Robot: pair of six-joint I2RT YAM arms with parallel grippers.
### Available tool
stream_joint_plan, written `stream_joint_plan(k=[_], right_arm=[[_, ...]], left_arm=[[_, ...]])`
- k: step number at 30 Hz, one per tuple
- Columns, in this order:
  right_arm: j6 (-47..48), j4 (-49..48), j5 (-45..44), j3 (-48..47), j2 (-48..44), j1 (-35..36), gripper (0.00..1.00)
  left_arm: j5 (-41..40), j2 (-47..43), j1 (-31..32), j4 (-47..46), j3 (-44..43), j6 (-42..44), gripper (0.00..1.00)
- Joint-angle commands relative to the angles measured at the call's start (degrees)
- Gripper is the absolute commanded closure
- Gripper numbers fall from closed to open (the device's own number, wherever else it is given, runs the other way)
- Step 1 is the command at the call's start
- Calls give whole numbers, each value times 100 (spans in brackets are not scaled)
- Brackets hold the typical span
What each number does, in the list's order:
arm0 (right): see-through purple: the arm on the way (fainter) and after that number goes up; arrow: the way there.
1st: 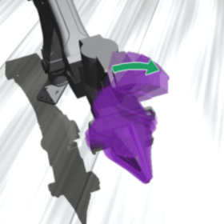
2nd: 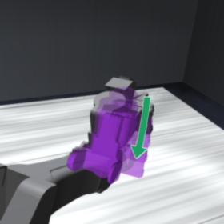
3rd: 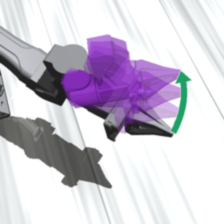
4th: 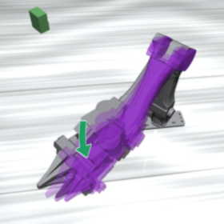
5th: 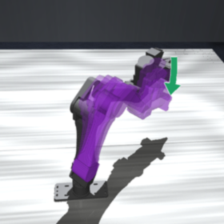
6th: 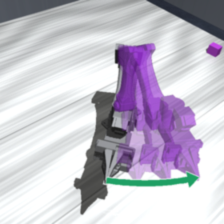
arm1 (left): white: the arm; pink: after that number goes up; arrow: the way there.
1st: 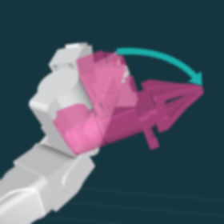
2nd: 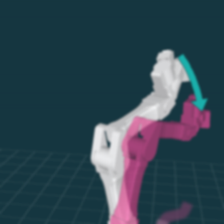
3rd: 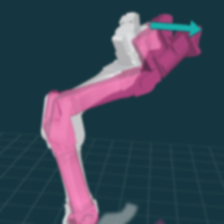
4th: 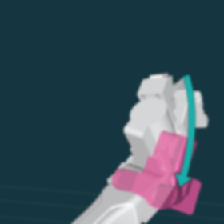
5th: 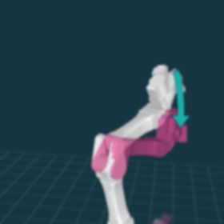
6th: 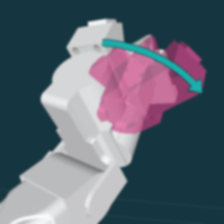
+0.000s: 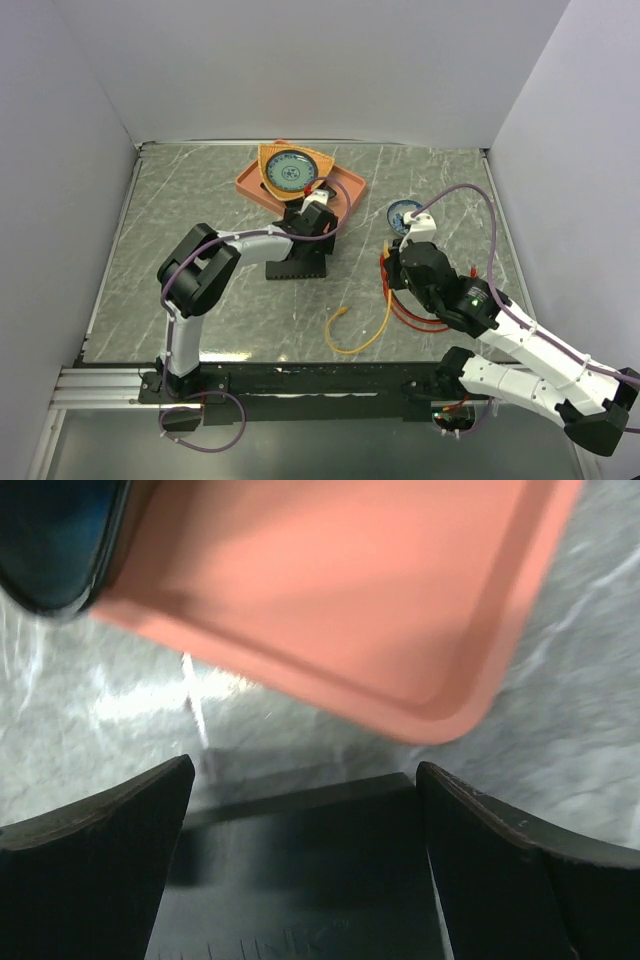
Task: Insert the plug into the switch port
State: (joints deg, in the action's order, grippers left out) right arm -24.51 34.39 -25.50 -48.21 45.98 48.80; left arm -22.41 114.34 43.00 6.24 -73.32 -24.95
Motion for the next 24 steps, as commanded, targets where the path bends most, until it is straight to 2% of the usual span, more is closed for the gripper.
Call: stream_joint_plan(k=[1, 7, 13, 24], right_arm=[[60, -301, 1, 74, -1, -28, 100], [96, -486, 203, 189, 87, -28, 100], [227, -802, 703, 285, 350, -37, 100], [386, -1277, 1372, 408, 658, 86, 100]], left_arm=[[-105, -158, 24, 395, 406, -212, 1], [-368, -281, 24, 764, 731, -668, 2], [-185, -982, -248, 783, 1354, -1108, 3], [975, -2311, -1733, 0, 2603, -1153, 1]])
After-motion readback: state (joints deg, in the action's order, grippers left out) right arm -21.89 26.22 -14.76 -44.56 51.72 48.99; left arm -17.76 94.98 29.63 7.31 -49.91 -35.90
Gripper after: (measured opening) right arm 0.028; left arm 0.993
